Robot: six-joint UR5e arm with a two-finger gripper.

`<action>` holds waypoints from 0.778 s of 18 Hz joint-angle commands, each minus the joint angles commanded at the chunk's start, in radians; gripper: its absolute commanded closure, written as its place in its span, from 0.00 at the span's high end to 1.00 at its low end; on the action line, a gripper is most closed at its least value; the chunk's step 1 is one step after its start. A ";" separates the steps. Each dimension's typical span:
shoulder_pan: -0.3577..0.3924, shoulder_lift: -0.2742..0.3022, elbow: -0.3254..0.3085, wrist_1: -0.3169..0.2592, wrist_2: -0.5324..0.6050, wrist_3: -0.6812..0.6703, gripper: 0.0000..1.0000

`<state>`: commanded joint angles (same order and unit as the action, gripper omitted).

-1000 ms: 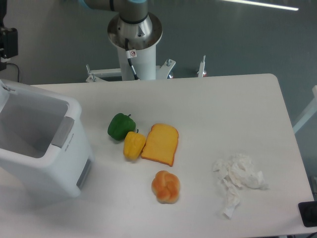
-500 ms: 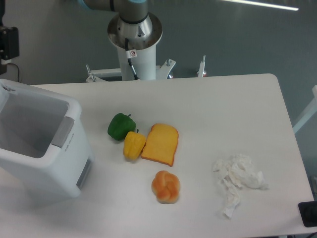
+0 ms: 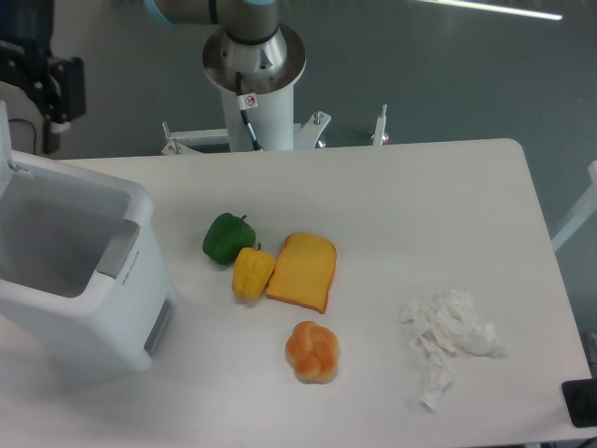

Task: Close the trash can
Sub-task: 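Push the raised lid down over the can opening with the gripper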

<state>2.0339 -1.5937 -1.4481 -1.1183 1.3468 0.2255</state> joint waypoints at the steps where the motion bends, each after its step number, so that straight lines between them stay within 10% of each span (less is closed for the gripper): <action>1: 0.005 -0.012 0.000 0.008 0.000 0.002 1.00; 14: 0.086 -0.084 -0.006 0.031 0.003 0.061 1.00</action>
<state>2.1199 -1.6782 -1.4542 -1.0876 1.3499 0.2868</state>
